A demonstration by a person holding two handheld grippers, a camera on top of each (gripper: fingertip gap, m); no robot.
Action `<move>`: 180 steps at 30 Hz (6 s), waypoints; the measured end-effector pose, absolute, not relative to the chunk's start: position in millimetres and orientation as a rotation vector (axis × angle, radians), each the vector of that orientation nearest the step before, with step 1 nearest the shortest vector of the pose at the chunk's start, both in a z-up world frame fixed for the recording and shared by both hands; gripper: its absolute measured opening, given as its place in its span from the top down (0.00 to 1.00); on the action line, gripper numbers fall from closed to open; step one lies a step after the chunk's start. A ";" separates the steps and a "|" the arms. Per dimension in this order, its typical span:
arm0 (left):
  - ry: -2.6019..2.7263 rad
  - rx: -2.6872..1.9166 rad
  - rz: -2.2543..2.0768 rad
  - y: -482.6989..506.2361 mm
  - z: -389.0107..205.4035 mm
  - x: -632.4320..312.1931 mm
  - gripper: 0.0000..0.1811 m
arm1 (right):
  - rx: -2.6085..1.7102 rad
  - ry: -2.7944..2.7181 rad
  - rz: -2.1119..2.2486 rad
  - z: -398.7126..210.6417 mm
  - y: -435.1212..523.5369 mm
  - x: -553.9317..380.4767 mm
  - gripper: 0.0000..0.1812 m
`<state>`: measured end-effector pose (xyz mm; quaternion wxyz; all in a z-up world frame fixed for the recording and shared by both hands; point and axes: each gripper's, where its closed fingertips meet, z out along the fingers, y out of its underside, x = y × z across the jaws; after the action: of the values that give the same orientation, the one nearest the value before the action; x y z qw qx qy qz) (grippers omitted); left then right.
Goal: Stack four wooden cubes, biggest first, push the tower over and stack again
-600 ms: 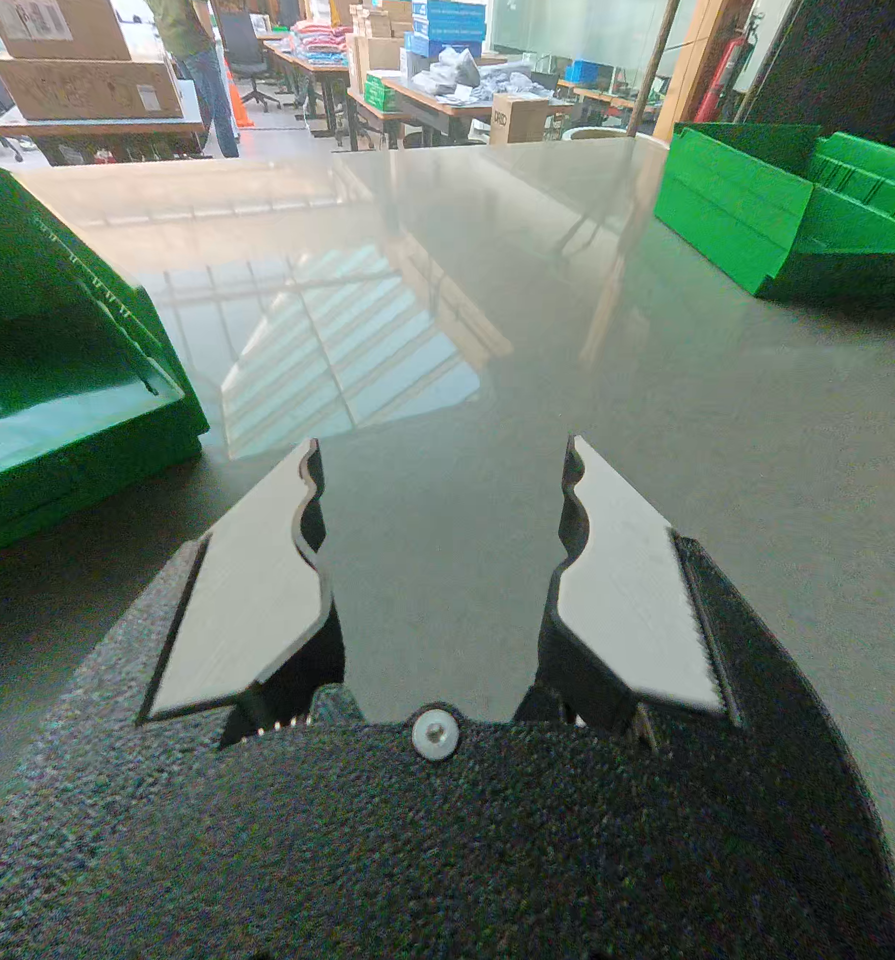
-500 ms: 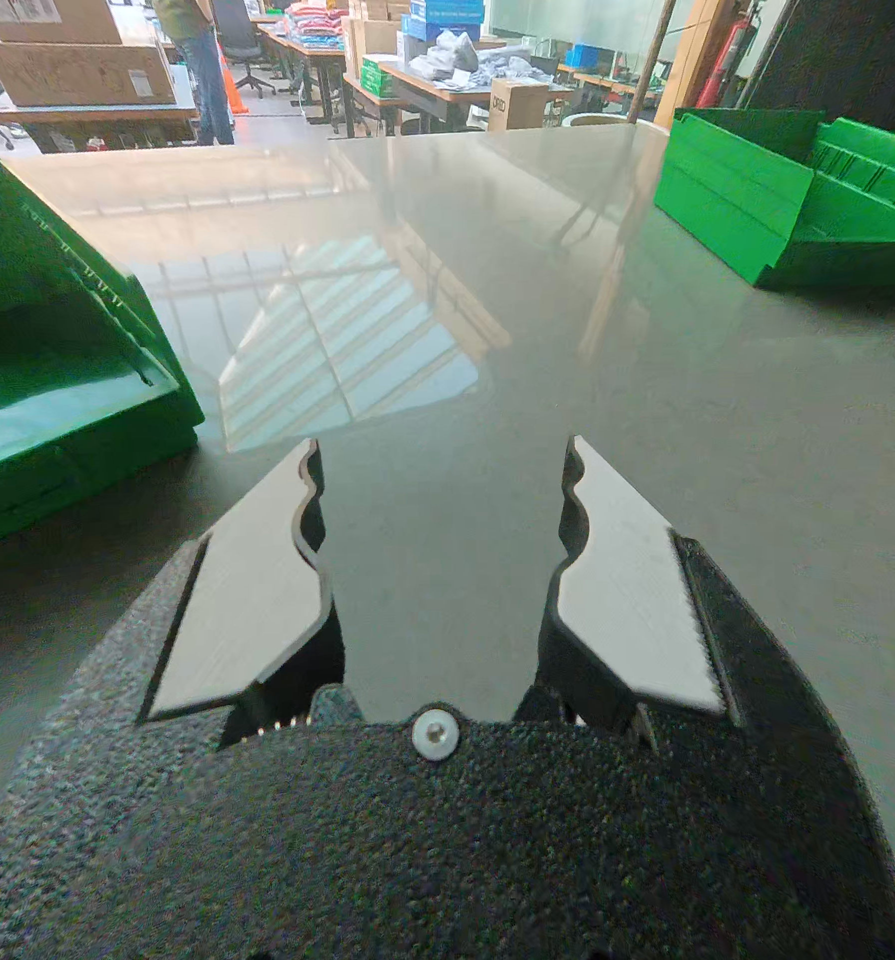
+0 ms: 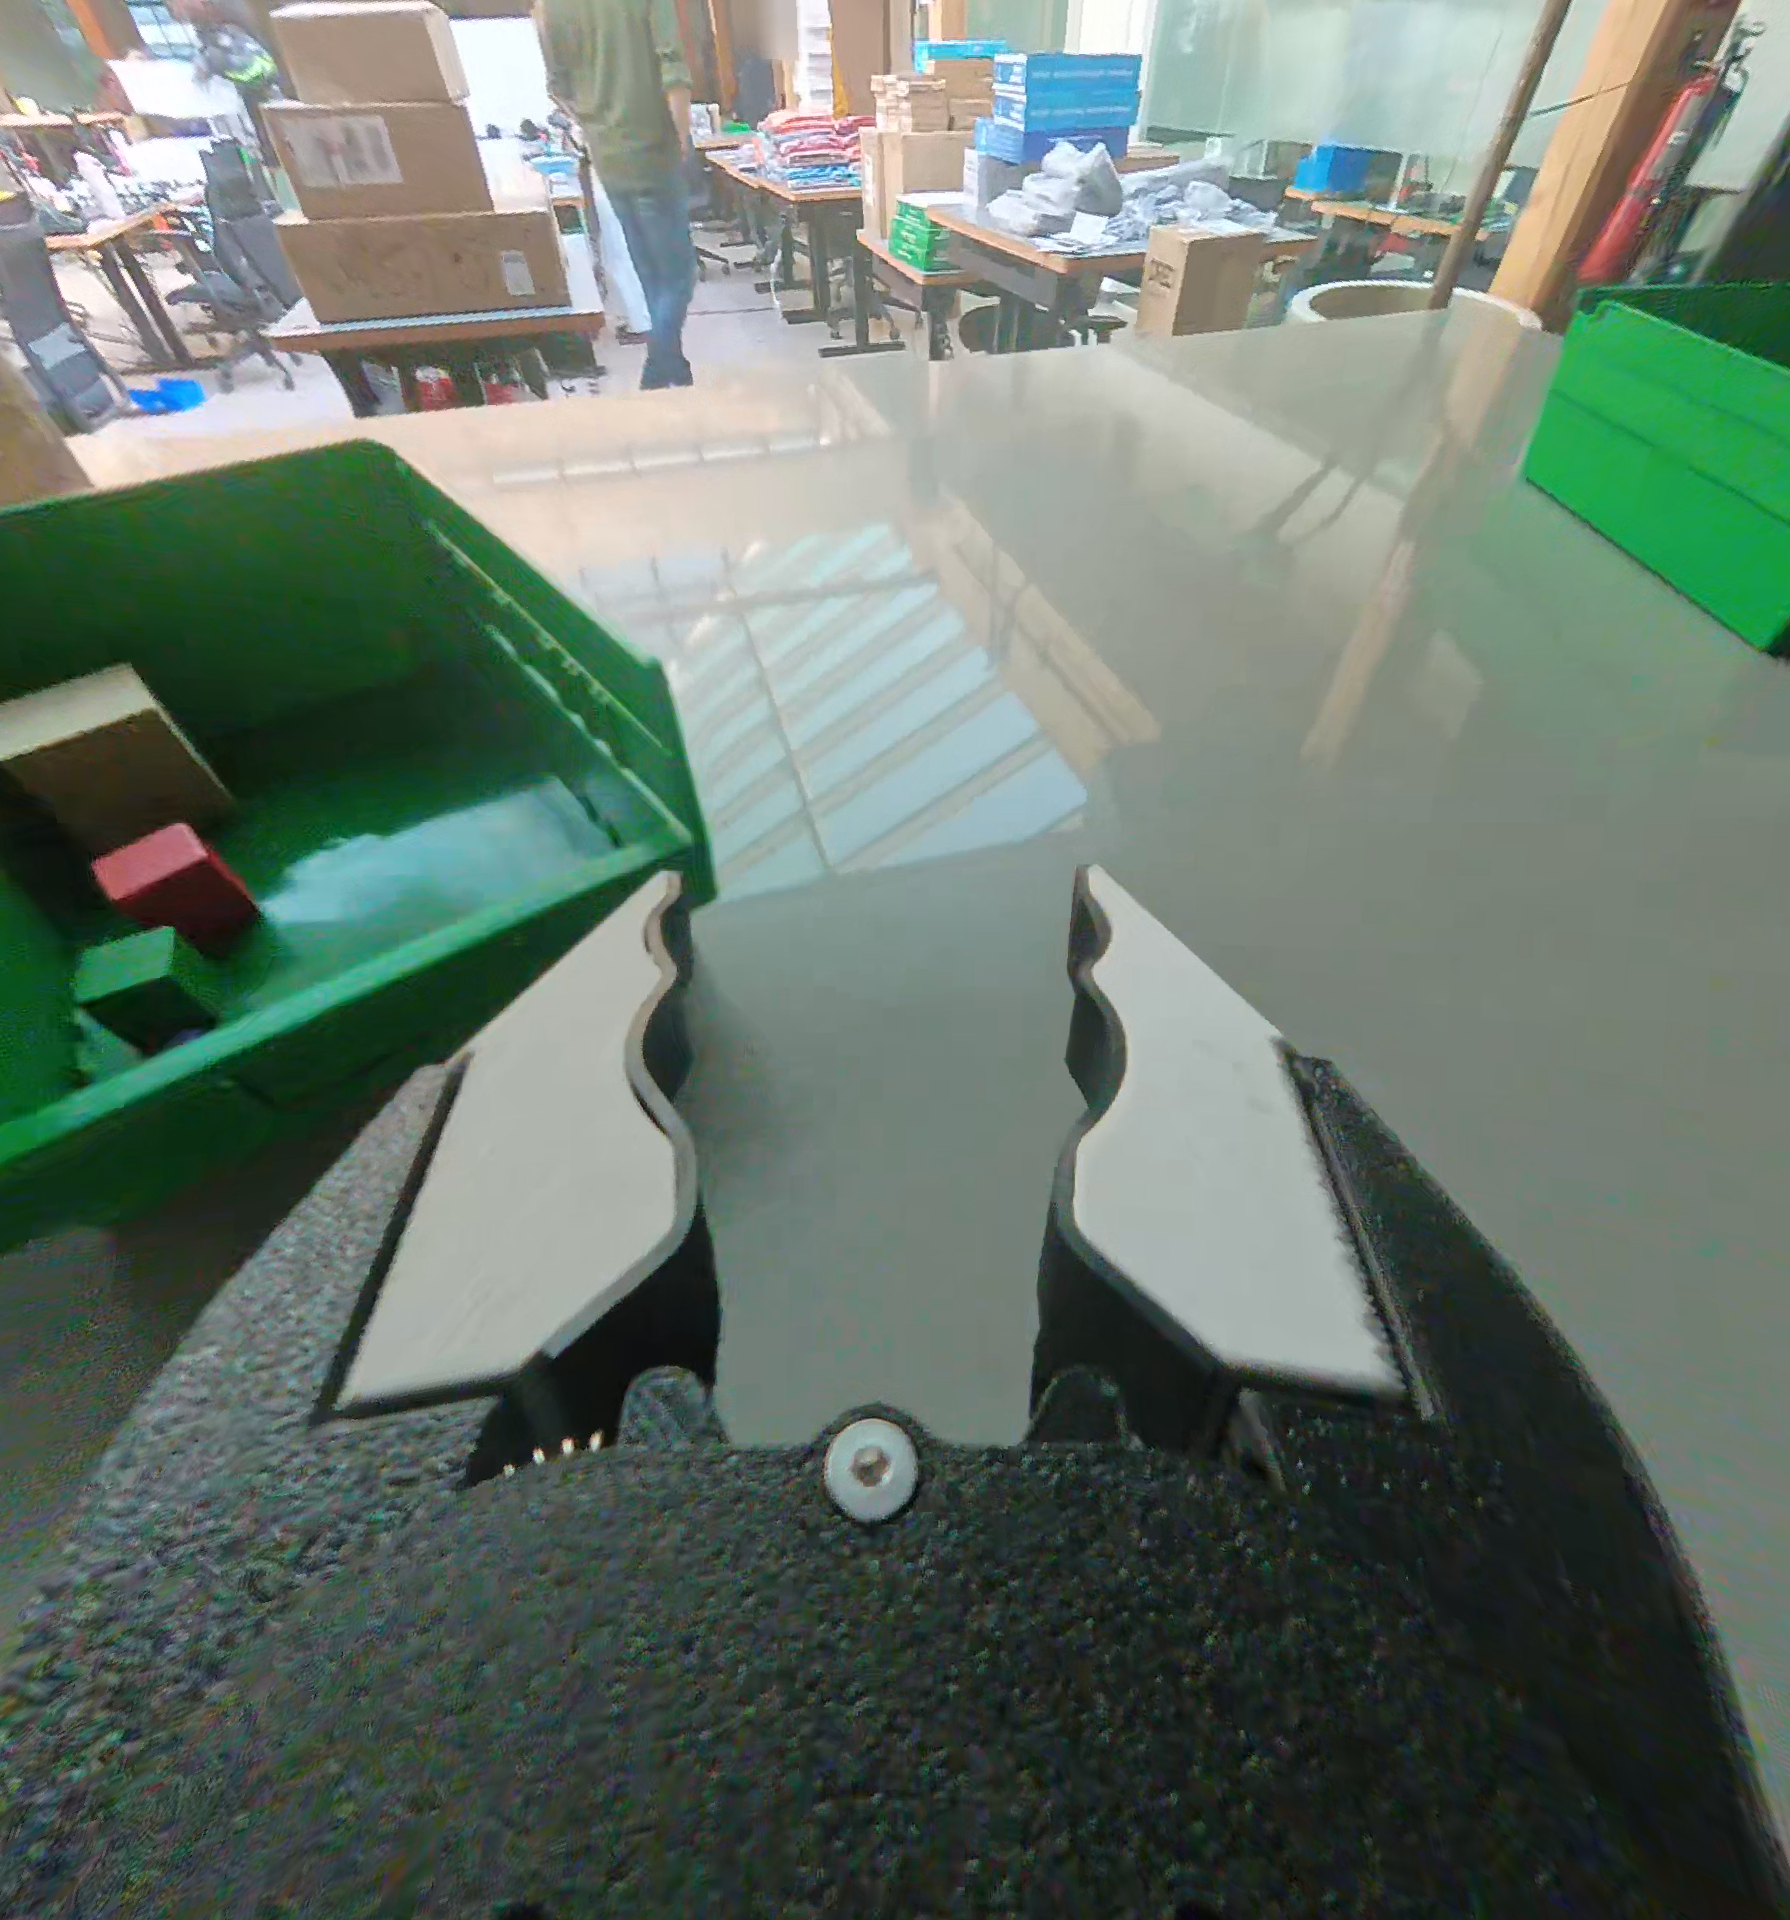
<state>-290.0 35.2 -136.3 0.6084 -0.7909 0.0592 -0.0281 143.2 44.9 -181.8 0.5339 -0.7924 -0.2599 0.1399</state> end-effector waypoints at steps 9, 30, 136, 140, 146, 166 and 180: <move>0.284 -2.030 0.179 95.4 -97.6 -422.2 0.69 | -1.795 -0.706 0.314 -169.2 38.9 139.4 0.66; -0.172 -2.945 0.354 230.1 -205.2 -577.2 0.63 | -1.853 -0.740 0.342 -192.1 61.1 115.0 0.69; 1.027 -3.012 0.349 145.1 -232.5 -528.7 0.75 | -1.785 -0.743 0.491 -176.5 49.1 115.0 0.68; 1.071 -2.923 0.299 150.9 -220.2 -513.9 0.83 | -1.786 -0.758 0.498 -179.3 48.4 108.3 0.68; 1.274 -2.599 0.184 180.5 -112.4 -421.3 0.83 | -1.781 -0.775 0.508 -176.1 47.5 103.2 0.68; 1.882 -2.339 0.066 213.6 -168.5 -152.7 0.83 | -1.818 -0.713 0.457 -171.7 38.7 127.2 0.67; 1.922 -2.377 0.093 210.2 -189.6 -141.6 0.83 | -1.840 -0.717 0.456 -180.6 38.4 126.3 0.67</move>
<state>-141.6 210.2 -189.6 0.0414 -0.7766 0.6279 0.0305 126.3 38.4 -180.6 0.5293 -0.7703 -0.3001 0.1907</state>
